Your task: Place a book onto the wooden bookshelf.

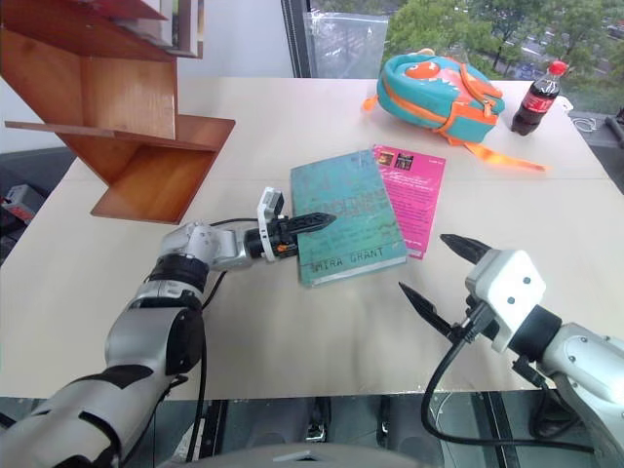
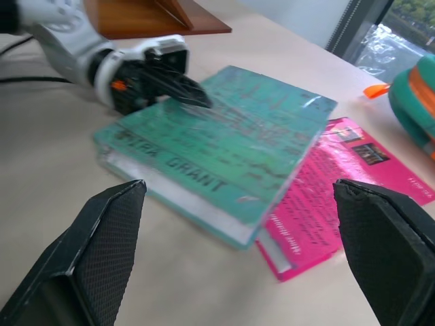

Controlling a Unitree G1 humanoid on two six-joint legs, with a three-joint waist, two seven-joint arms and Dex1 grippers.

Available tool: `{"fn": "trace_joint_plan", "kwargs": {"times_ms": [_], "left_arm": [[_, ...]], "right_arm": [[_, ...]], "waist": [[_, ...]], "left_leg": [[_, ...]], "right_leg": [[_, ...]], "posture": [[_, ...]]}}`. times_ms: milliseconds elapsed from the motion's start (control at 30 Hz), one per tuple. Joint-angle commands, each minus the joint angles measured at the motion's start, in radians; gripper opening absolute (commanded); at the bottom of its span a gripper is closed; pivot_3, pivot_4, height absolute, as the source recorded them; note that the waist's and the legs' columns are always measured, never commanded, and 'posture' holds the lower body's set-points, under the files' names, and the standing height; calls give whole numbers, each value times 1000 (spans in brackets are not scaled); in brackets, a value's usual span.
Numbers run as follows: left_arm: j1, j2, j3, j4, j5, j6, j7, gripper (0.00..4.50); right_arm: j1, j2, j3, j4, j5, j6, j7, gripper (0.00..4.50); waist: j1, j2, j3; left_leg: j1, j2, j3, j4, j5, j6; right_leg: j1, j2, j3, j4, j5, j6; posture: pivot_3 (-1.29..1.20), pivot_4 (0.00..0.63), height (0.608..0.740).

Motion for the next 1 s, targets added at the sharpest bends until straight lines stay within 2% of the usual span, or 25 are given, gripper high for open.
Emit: {"fn": "trace_joint_plan", "kwargs": {"times_ms": [33,67,133,200,267,300,500,600,667,733,867,933,1000], "left_arm": [[-33,-2,-3,70,28,-23,-53,3086],[-38,0,-2,79,34,-23,-64,2942],[-35,11,-3,81,43,-12,-90,2101],[-25,26,1,67,45,3,-111,1058],[-12,44,11,34,34,29,-126,261],[-1,54,18,2,23,47,-131,26],[183,110,134,-572,-142,179,-30,26],[268,113,187,-927,-184,109,79,26],[332,144,163,-1143,-125,-50,101,26],[382,205,118,-1285,-55,-187,96,26],[365,387,34,-1392,199,-586,66,26],[312,477,32,-1393,271,-736,41,26],[269,556,57,-1390,288,-805,25,26]], "right_arm": [[28,-38,-34,-39,63,-69,-25,4500],[35,-50,-35,-39,80,-82,-33,4500],[44,-72,-36,-39,102,-101,-53,4500],[44,-91,-37,-39,125,-112,-71,4500],[36,-105,-37,-39,147,-113,-86,4500],[29,-110,-37,-39,157,-112,-92,4500],[-66,-107,-22,-13,205,-72,-83,4500],[-120,-104,-8,24,229,-68,-62,4500],[-165,-104,9,60,240,-69,-39,4500],[-211,-102,29,95,245,-69,-18,4500],[-308,-104,65,179,254,-68,43,4500],[-351,-106,85,223,247,-70,82,4500],[-386,-106,105,262,234,-74,122,4500]], "waist": [[-2,0,0],[-2,0,0],[-2,0,0],[-2,0,0],[-3,0,0],[-3,0,0],[-14,-4,3],[-3,-7,6],[2,-9,6],[0,-8,6],[1,-8,8],[0,-7,10],[0,-7,10]], "left_leg": [[0,0,0,0,0,0],[0,0,0,0,0,0],[0,0,0,0,0,0],[0,1,0,0,0,0],[0,1,0,0,0,0],[0,1,0,0,0,0],[-2,2,0,0,0,0],[-3,2,-2,0,0,0],[-4,0,-2,0,0,0],[-3,0,-2,0,0,0],[-3,0,-2,-1,0,0],[-3,0,-2,0,0,0],[-3,1,-2,0,0,0]], "right_leg": [[0,0,0,0,0,0],[0,0,1,0,0,0],[0,0,1,0,0,0],[0,0,0,0,0,0],[0,0,1,0,0,0],[0,0,1,0,0,0],[-5,1,5,2,2,-4],[-5,0,4,0,3,-5],[-5,-1,4,-1,3,-5],[-4,-3,4,-2,3,-5],[-4,0,3,-1,3,-5],[-4,1,3,-1,3,-5],[-5,1,3,-1,3,-6]], "posture": [[0,150,740],[0,150,740],[0,150,740],[0,150,740],[0,150,740],[0,150,740],[0,150,740],[0,150,740],[0,150,740],[0,150,740],[0,150,740],[0,150,740],[0,150,740]]}}
